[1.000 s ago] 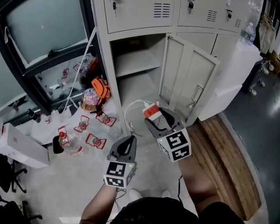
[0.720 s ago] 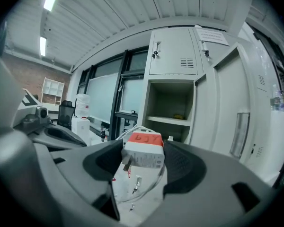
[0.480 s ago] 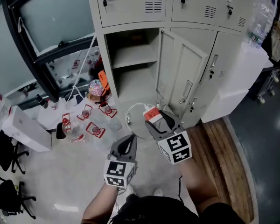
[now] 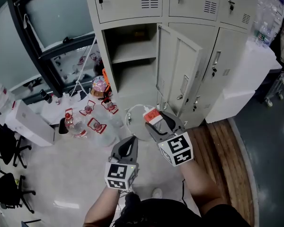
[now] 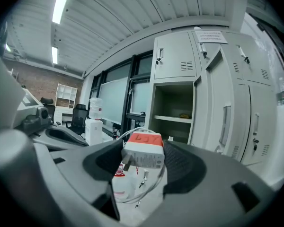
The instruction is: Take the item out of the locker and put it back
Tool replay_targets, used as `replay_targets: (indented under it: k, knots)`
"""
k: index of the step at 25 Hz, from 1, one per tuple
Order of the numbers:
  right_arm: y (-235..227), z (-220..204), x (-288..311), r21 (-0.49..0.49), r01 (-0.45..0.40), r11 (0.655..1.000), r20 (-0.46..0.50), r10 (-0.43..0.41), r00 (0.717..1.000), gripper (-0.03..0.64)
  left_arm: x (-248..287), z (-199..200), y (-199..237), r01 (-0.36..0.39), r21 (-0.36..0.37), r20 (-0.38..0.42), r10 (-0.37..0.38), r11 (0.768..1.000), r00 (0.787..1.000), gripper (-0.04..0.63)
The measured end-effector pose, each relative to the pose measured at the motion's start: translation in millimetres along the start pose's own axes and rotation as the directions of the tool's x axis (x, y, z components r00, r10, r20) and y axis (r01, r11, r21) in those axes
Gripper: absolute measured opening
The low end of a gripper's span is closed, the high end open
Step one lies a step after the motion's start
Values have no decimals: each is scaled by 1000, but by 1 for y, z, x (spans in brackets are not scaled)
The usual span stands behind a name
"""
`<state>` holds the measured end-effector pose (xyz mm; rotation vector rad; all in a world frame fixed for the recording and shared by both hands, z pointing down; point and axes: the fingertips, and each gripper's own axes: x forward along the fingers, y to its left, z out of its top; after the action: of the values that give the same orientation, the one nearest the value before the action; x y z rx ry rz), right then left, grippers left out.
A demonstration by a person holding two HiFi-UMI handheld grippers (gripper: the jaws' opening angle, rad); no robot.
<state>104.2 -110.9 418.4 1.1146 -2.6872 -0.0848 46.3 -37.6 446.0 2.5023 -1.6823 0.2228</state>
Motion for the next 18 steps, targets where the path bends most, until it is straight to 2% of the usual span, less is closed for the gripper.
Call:
replay_targets:
  k: [9,18]
  knots:
    - [1,-7,15,14,-12,1000,-9,12,1000,267,6,-6,10,-6,-1,-27,6,1000,1000,3]
    - [3,-1,60,30,23,999,-28,-23,999,268,19,0,56,22,-3,-29,-22,1000,999,3]
